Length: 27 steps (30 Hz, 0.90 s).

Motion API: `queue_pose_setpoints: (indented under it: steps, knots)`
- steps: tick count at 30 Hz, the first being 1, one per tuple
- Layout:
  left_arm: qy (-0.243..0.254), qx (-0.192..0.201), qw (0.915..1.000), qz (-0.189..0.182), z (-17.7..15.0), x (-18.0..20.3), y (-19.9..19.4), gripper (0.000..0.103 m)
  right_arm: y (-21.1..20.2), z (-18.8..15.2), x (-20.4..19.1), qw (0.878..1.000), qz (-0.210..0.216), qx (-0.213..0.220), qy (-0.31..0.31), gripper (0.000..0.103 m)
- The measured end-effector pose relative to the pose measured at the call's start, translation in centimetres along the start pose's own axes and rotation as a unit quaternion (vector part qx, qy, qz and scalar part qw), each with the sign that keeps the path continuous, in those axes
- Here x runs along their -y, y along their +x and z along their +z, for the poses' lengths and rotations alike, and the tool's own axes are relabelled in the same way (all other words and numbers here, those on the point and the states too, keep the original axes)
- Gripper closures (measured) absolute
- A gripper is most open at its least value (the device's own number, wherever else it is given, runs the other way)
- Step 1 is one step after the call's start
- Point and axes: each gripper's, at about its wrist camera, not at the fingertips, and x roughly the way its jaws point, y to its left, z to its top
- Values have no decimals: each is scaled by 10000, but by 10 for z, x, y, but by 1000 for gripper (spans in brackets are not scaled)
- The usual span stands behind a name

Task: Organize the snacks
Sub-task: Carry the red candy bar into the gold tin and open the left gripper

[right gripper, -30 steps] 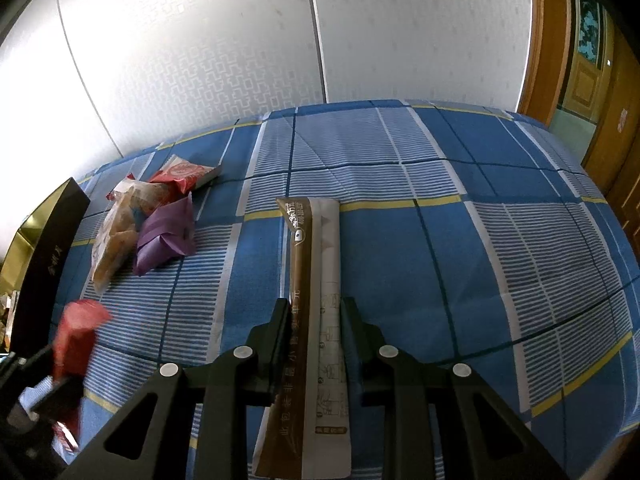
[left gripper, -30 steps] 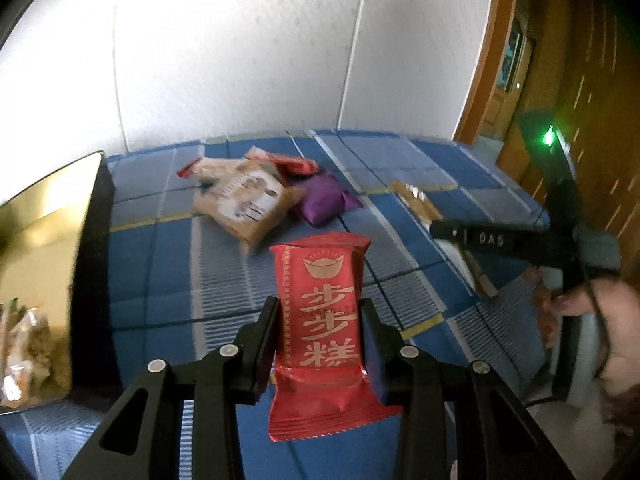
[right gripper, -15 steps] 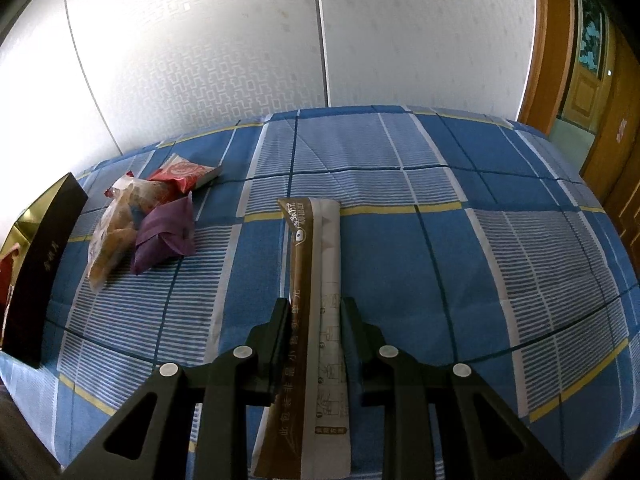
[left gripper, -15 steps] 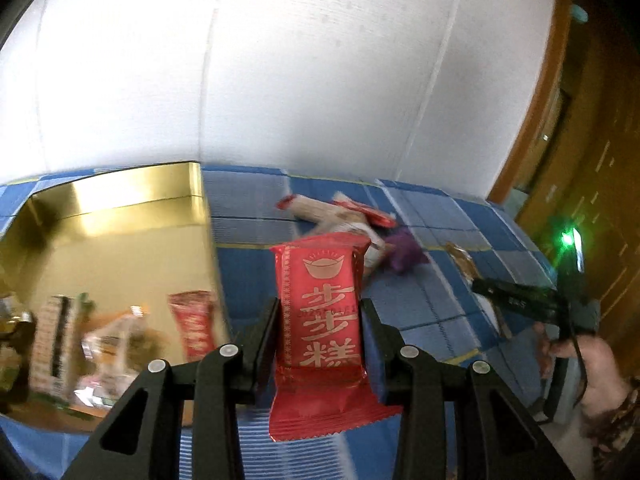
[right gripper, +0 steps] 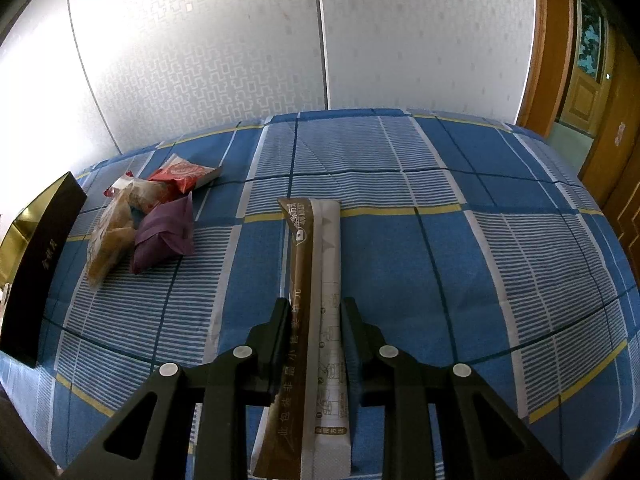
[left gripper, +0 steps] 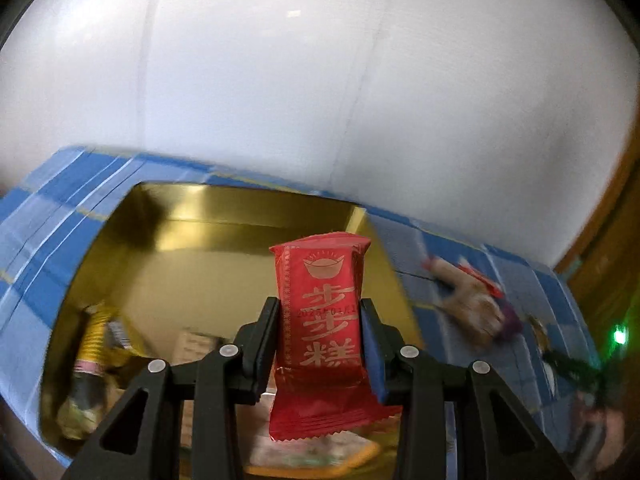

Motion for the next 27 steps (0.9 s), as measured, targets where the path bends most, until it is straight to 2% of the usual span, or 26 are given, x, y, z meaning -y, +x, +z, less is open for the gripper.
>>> queue_pose_setpoints:
  steps: [6, 11, 14, 16, 20, 23, 25, 27]
  knots:
    - [-410, -146, 9976, 545, 8, -48, 14, 64, 0, 0, 0, 10000, -31, 46, 13, 77]
    - [-837, -647, 9907, 856, 10, -81, 42, 64, 0, -1, -1, 9999, -82, 72, -13, 77]
    - [-1181, -818, 9854, 912, 12, -97, 53, 64, 1, -1, -2, 9999, -92, 88, -32, 77]
    - [-1328, -793, 9848, 793, 15, -105, 54, 64, 1, -1, -2, 9999, -96, 101, -46, 77]
    - [-1248, -656, 9847, 1027, 21, -109, 52, 64, 1, -1, -2, 9998, -119, 127, -73, 76]
    - [-1452, -590, 9820, 1056, 20, -117, 54, 59, 2, -1, -4, 9997, -171, 148, -124, 76]
    - [-1582, -442, 9831, 806, 22, -122, 52, 51, 2, -1, -5, 9995, -212, 169, -154, 76]
    - [-1459, -146, 9869, 672, 20, -117, 39, 46, 1, -2, -6, 9994, -237, 184, -170, 76]
